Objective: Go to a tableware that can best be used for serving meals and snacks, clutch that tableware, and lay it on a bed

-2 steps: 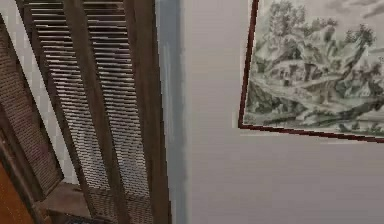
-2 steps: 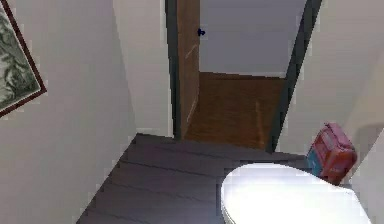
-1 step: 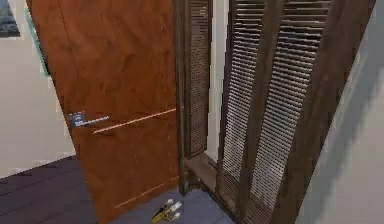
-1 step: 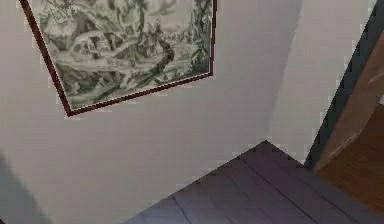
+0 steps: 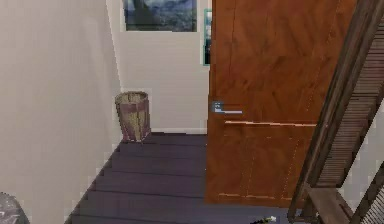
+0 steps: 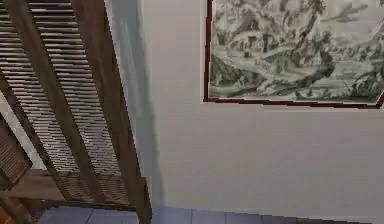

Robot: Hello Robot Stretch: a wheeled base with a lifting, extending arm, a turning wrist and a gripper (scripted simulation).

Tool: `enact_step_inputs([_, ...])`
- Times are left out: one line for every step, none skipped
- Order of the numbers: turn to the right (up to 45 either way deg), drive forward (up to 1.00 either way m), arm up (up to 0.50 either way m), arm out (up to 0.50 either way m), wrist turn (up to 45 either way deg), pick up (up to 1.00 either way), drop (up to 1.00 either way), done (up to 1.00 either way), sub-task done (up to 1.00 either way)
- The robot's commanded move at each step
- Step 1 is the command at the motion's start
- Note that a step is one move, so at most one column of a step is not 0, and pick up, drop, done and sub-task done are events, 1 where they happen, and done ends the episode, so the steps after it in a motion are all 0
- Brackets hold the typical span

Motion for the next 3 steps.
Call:
enact_step_inputs([0.0, 0.40, 0.00, 0.00, 0.0, 0.00, 0.00, 0.00, 0.00])
enact_step_inputs([-18.0, 0.00, 0.00, 0.00, 0.0, 0.00, 0.00, 0.00, 0.00])
enact_step_inputs([0.0, 0.75, 0.00, 0.00, 0.0, 0.00, 0.00, 0.00, 0.00])
